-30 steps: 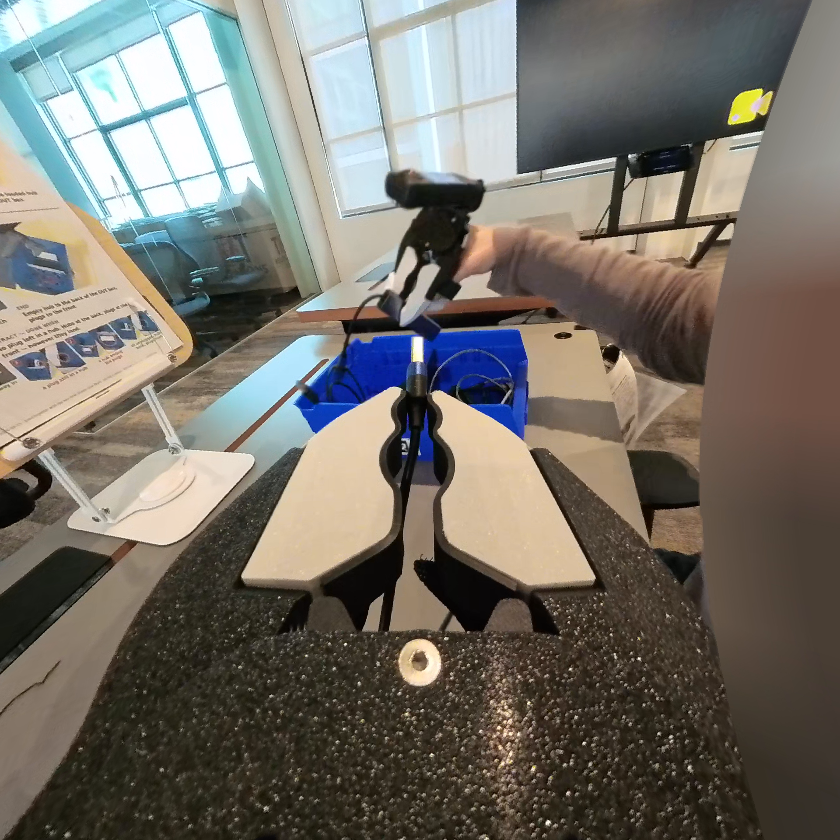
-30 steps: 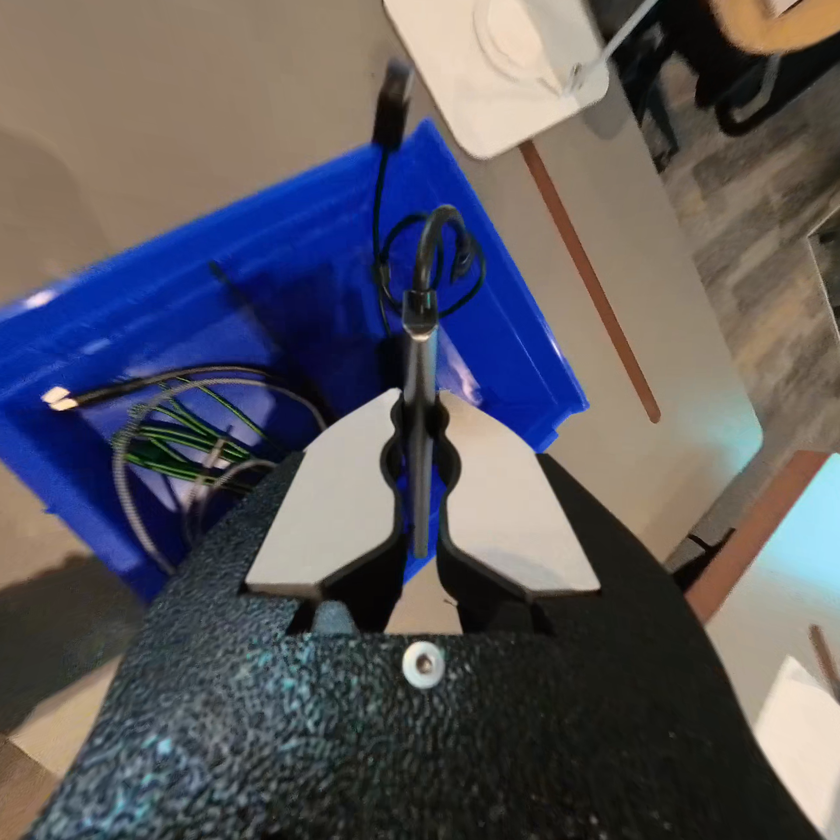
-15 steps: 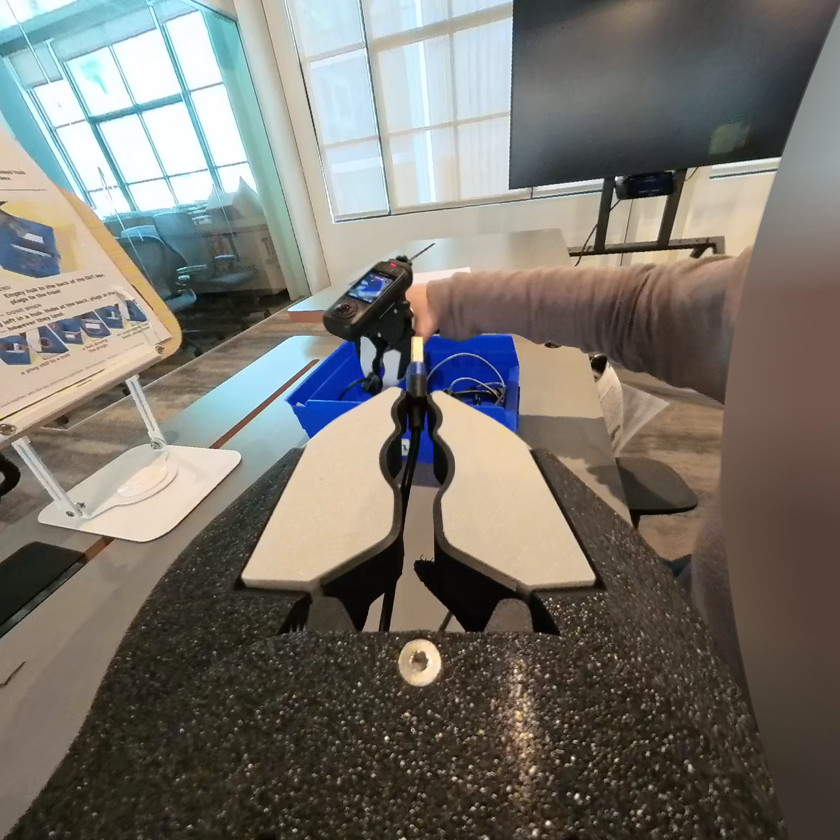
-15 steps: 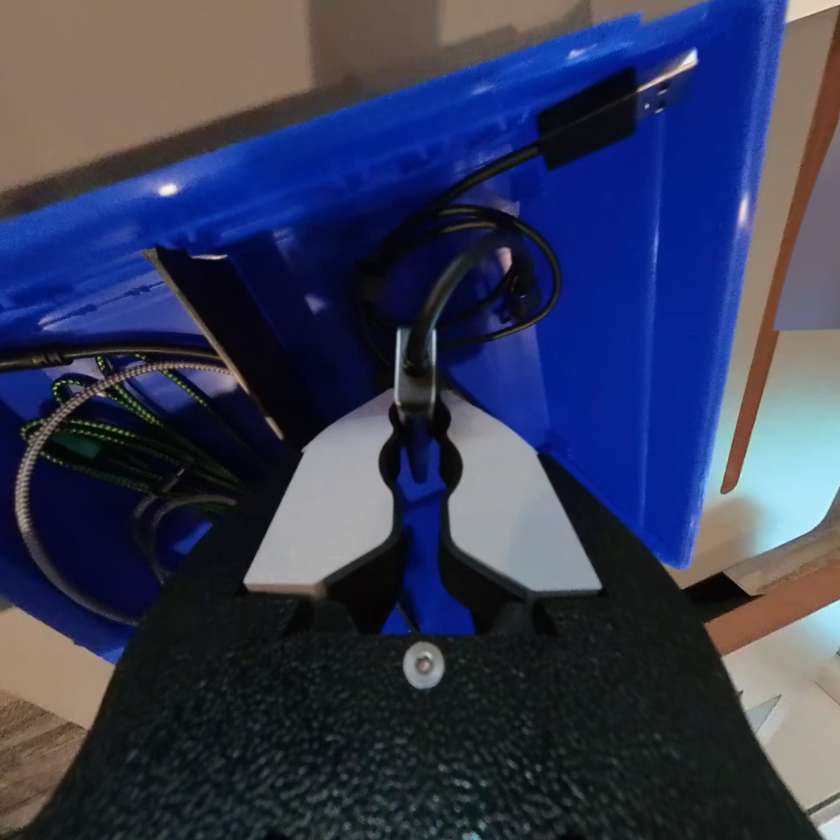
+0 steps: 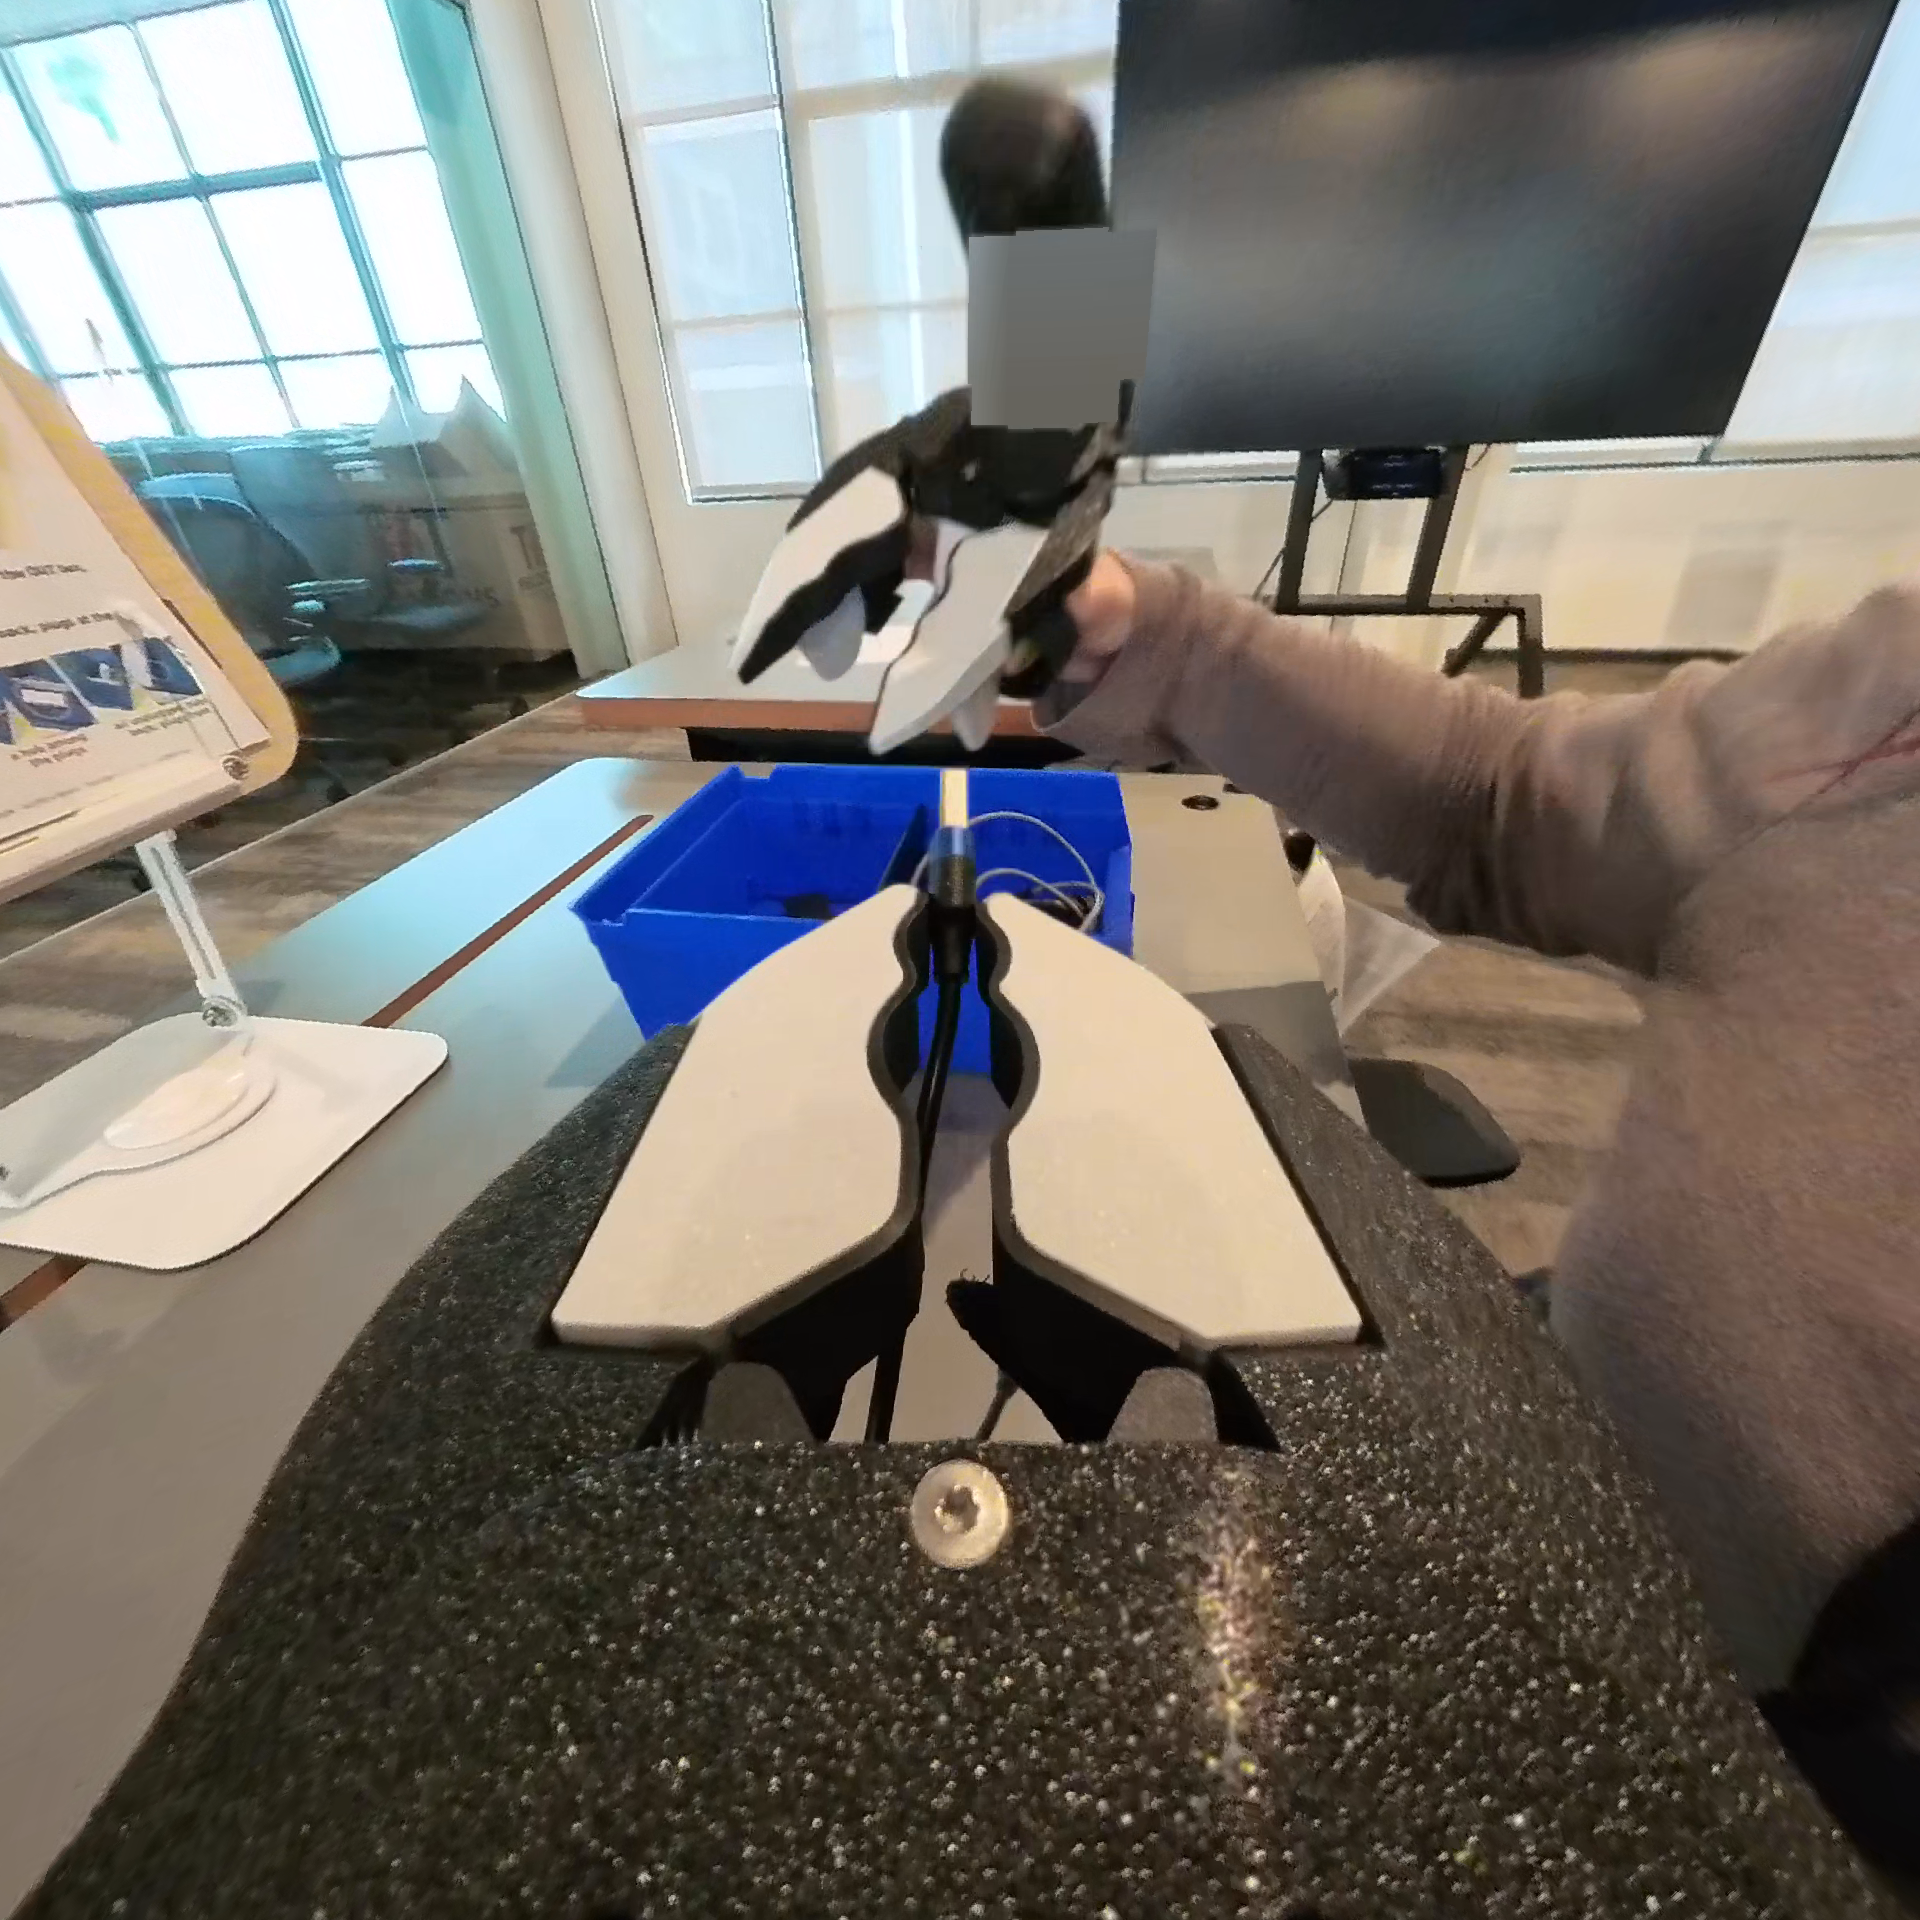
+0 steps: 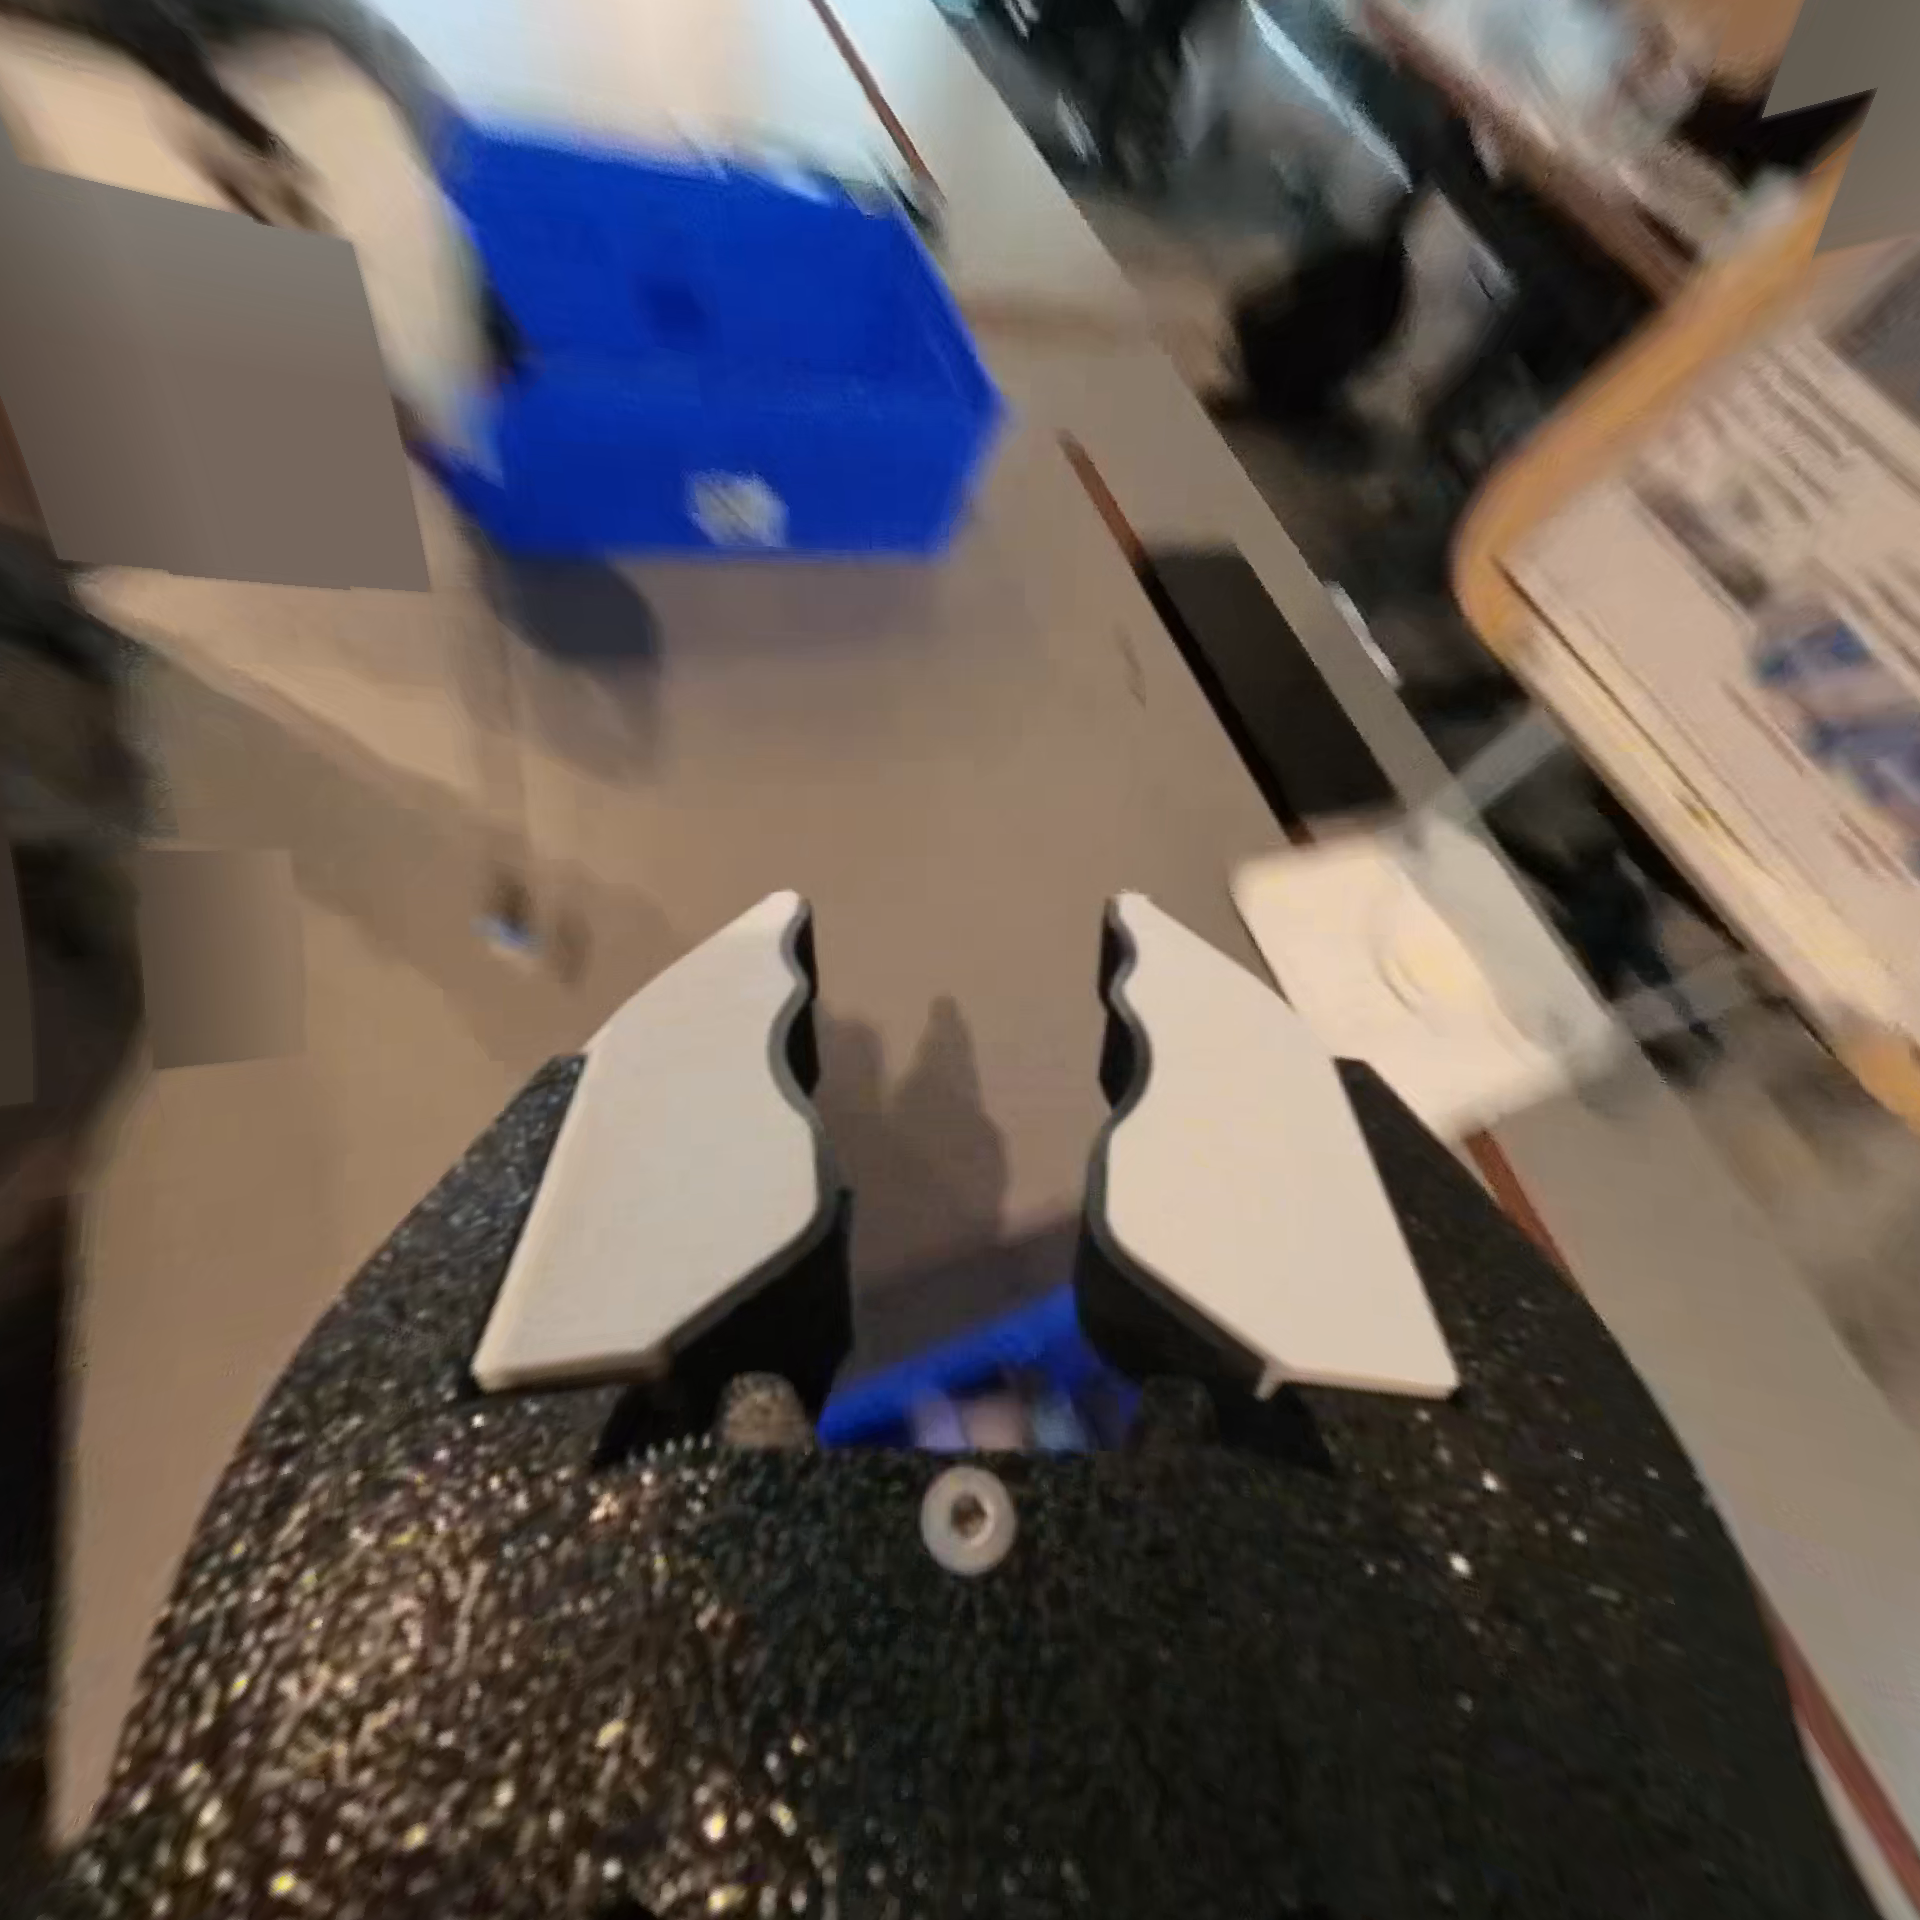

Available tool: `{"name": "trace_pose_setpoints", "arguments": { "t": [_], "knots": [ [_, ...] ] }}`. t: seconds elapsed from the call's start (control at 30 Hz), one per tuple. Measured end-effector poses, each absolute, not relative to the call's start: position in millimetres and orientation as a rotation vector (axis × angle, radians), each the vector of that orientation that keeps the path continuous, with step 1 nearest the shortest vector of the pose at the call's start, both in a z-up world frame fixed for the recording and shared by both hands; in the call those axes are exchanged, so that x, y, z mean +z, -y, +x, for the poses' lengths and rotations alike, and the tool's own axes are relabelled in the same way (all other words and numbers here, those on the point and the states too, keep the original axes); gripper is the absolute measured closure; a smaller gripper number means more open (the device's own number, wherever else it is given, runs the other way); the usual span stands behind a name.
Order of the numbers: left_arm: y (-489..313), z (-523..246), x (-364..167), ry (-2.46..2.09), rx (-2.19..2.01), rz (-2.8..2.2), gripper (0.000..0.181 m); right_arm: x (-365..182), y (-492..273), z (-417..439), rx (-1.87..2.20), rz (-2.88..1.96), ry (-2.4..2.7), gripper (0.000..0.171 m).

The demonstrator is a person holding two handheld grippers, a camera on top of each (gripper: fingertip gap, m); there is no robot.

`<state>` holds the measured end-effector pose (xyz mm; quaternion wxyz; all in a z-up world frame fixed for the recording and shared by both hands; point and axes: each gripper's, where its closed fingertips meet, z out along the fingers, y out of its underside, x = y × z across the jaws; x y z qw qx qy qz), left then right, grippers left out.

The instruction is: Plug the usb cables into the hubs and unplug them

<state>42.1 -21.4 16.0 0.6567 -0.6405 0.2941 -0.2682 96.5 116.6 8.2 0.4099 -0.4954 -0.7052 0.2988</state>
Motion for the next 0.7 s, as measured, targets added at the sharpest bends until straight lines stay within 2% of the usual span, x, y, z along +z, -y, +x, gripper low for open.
{"name": "trace_pose_setpoints", "arguments": {
  "t": [0.03,0.2,0.4,0.47,0.6,0.63,0.7],
  "knots": [
    [21.3,45.4,14.6,-0.686,-0.598,-1.457,0.174,19.0,-87.0,88.4,0.875,-1.179,1.788,0.127],
    [21.1,59.7,7.4,-0.785,-0.491,-1.485,0.174,32.0,4.8,71.1,1.125,-0.986,1.933,0.144],
    [25.5,71.9,5.3,-0.848,-0.468,-1.485,0.174,18.5,26.2,63.4,1.068,-0.944,2.022,0.155],
    [26.2,73.3,5.4,-0.851,-0.468,-1.483,0.174,18.1,29.6,64.2,1.087,-0.942,2.033,0.166],
    [29.2,75.9,6.4,-0.858,-0.484,-1.458,0.173,17.4,34.2,68.6,1.096,-0.939,2.057,0.167],
    [30.2,76.1,7.6,-0.855,-0.483,-1.447,0.169,18.4,34.2,70.2,1.091,-0.939,2.055,0.167],
    [30.7,73.9,8.5,-0.845,-0.464,-1.448,0.148,22.0,29.0,76.1,1.057,-0.948,2.039,0.167]
  ]
}}
